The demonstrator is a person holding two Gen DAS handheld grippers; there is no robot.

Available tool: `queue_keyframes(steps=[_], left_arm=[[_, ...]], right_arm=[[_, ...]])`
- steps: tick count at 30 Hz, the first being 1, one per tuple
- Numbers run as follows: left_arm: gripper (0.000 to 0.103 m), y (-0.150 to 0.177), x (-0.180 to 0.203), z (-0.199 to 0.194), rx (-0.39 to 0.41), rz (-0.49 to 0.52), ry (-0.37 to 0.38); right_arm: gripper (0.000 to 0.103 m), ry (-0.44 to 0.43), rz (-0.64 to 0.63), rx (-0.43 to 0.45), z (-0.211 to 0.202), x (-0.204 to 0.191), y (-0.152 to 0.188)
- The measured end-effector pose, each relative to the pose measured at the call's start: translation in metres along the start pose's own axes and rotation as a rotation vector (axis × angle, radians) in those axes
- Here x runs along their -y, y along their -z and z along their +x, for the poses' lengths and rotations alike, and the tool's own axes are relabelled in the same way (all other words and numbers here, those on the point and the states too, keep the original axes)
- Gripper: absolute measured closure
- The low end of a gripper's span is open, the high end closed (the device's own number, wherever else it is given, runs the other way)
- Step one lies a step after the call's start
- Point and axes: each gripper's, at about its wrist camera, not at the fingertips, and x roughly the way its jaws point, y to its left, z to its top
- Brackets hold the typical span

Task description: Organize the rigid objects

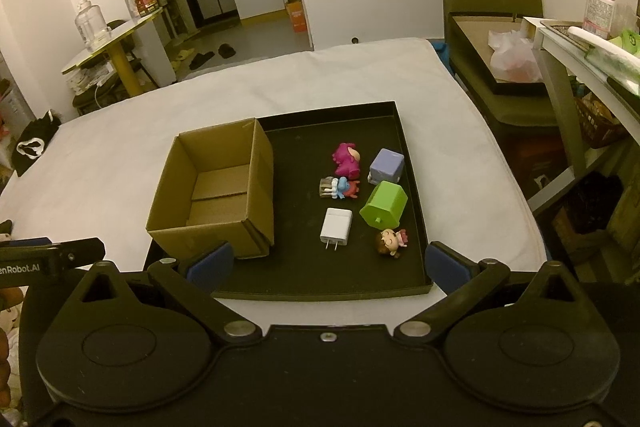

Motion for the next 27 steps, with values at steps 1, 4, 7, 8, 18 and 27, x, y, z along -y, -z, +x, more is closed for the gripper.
queue_keyframes(steps=[1, 4, 7, 8, 18, 27], left_arm=[[0.008, 0.0004, 0.0, 0.0003, -0.001, 0.001, -0.001], [0.008, 0.0005, -0.0008, 0.0002, 0.001, 0.0, 0.001], [0.008, 0.0014, -0.0016, 0.0005, 0.001, 0.0, -0.004], [0.008, 0.0021, -0.0022, 0.0004, 0.002, 0.002, -0.007], [0.008, 0.0024, -0.0005, 0.0022, -0.001, 0.006, -0.01], [0.008, 0.0026, 0.0017, 0.0032, -0.008, 0.012, -0.017]], right_arm=[[0.0, 0.001, -0.001, 0.002, -0.0002, -0.0001, 0.0001], [0.0, 0.003, 0.0, 0.002, 0.0001, 0.0002, 0.0002], [0.0, 0.01, -0.002, 0.003, 0.0007, -0.0003, 0.0001], [0.0, 0.013, -0.001, 0.001, 0.0013, -0.0002, -0.0004], [0.0, 0.023, 0.005, -0.001, 0.0015, 0.0008, 0.0011], [0.0, 0.025, 0.003, -0.005, 0.0016, 0.0006, 0.0011]])
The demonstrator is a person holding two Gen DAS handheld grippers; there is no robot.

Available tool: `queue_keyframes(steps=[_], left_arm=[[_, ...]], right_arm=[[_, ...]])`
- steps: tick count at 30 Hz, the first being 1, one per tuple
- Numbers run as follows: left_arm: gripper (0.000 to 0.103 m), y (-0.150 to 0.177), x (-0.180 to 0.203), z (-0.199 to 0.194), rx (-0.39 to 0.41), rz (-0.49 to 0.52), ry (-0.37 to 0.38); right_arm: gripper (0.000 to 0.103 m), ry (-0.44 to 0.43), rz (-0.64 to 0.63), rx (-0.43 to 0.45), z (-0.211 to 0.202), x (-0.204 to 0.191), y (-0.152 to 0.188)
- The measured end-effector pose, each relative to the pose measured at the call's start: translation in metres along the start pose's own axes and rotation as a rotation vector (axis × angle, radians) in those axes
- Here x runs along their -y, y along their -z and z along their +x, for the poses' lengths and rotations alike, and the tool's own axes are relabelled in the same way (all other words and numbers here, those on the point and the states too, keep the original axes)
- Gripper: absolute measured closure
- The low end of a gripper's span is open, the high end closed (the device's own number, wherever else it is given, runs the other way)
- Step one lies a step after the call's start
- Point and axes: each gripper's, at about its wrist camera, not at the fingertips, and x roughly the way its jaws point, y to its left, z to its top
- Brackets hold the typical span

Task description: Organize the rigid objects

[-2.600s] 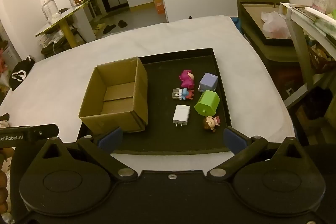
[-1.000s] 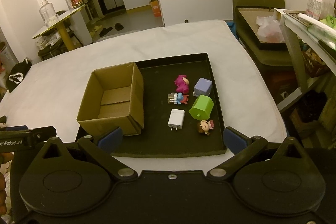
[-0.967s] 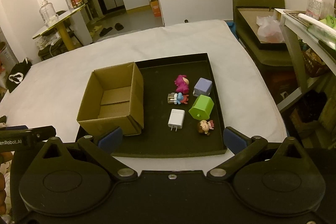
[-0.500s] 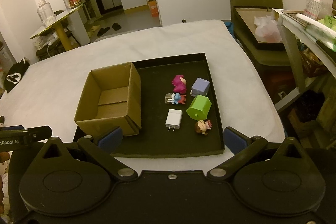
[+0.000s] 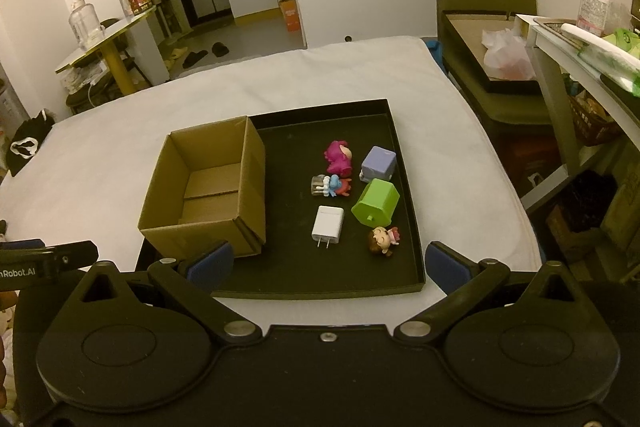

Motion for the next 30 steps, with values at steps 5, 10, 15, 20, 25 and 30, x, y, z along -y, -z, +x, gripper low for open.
queue_keyframes(steps=[5, 10, 15, 20, 25, 30], left_arm=[[0.008, -0.002, 0.001, 0.002, -0.005, 0.001, -0.001], [0.008, -0.001, 0.0, 0.008, -0.012, 0.008, -0.003], [0.008, -0.002, 0.003, 0.022, -0.028, 0.026, -0.002], [0.008, -0.005, 0.003, 0.039, -0.045, 0.018, -0.006], [0.008, -0.01, 0.0, 0.05, -0.052, 0.013, -0.023], [0.008, -0.018, -0.003, 0.062, -0.057, -0.001, -0.042]], right_arm=[[0.0, 0.004, -0.002, -0.006, 0.002, 0.0, 0.0], [0.0, 0.003, -0.001, -0.01, 0.007, 0.001, 0.002], [0.0, 0.012, -0.007, -0.019, 0.016, 0.001, 0.004], [0.0, 0.023, -0.009, -0.038, 0.031, 0.005, 0.004], [0.0, 0.029, 0.01, -0.039, 0.043, 0.012, 0.001], [0.0, 0.023, 0.031, -0.041, 0.057, 0.018, -0.004]])
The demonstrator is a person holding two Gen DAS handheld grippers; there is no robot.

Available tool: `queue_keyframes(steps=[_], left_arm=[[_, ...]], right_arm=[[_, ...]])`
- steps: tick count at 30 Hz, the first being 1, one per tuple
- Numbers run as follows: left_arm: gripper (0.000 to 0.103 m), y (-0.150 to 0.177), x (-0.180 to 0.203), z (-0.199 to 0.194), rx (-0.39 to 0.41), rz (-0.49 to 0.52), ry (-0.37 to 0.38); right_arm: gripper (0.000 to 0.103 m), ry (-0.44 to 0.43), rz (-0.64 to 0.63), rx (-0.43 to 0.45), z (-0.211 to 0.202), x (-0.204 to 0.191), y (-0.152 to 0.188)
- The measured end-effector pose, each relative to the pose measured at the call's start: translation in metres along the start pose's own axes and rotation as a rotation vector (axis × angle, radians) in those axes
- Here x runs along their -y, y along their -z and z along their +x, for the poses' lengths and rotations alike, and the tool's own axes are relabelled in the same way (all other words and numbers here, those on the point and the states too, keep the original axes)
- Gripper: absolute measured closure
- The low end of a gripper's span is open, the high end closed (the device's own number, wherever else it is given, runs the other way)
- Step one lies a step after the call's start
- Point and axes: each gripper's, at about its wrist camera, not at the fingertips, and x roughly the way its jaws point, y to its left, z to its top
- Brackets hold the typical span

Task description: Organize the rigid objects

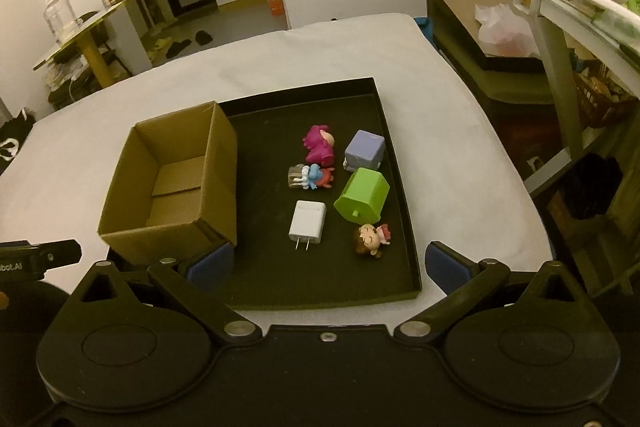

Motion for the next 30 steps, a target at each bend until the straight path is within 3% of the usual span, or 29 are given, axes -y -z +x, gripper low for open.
queue_keyframes(steps=[7, 13, 18, 30], left_arm=[[0.009, -0.013, -0.005, 0.015, 0.006, -0.02, -0.022], [0.012, -0.02, -0.005, 0.03, 0.021, -0.028, -0.046], [0.026, -0.029, -0.007, 0.044, 0.016, -0.039, -0.068], [0.042, -0.034, -0.016, 0.09, -0.043, -0.07, -0.118]], right_arm=[[0.001, -0.01, 0.022, 0.003, 0.02, 0.006, -0.006], [0.015, -0.005, 0.089, -0.007, 0.039, 0.019, -0.008], [0.032, -0.015, 0.148, -0.041, 0.058, 0.028, -0.009], [0.041, -0.002, 0.271, -0.145, 0.111, 0.043, 0.002]])
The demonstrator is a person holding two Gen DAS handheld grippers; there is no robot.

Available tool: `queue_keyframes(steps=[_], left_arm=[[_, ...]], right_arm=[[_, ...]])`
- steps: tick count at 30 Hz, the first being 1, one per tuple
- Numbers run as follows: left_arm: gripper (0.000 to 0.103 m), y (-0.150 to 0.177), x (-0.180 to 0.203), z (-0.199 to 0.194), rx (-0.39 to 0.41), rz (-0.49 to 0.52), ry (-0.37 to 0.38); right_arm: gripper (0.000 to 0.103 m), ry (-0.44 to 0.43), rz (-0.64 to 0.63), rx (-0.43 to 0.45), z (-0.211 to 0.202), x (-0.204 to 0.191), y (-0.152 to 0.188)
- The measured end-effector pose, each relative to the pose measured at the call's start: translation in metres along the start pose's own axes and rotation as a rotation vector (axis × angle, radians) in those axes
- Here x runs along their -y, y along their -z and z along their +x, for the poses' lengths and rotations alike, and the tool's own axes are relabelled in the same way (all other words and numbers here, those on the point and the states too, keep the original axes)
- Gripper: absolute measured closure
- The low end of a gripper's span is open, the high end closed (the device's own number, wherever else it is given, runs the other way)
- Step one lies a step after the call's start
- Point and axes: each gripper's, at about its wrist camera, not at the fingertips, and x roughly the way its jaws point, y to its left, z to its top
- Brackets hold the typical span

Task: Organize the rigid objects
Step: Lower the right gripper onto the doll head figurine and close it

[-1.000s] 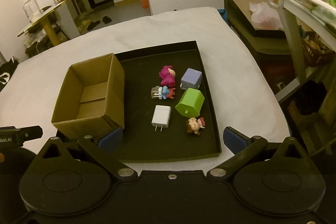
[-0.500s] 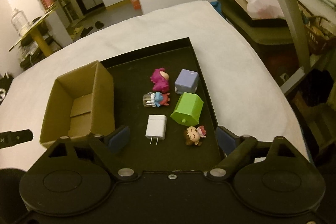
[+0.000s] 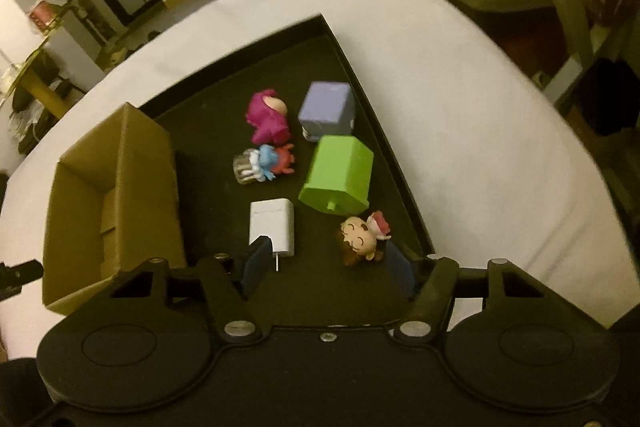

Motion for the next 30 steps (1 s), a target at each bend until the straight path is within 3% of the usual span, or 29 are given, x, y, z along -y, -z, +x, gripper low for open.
queue_keyframes(steps=[6, 17, 21, 24, 30], left_arm=[[0.046, 0.001, -0.003, 0.022, -0.055, -0.003, -0.011], [0.062, 0.001, -0.01, 0.043, -0.099, -0.027, -0.01], [0.077, 0.004, -0.014, 0.049, -0.103, -0.043, 0.009], [0.091, 0.005, -0.015, 0.05, -0.093, -0.054, 0.036], [0.094, 0.01, -0.018, 0.044, -0.068, -0.031, 0.058]], right_arm=[[0.042, 0.024, 0.025, -0.034, 0.025, -0.001, -0.001], [0.044, 0.098, 0.034, -0.057, 0.058, -0.002, -0.006], [0.062, 0.128, 0.028, -0.049, 0.063, -0.004, -0.004], [0.064, 0.121, 0.017, -0.037, 0.063, -0.005, -0.003], [0.068, 0.105, 0.001, -0.02, 0.055, -0.007, -0.001]])
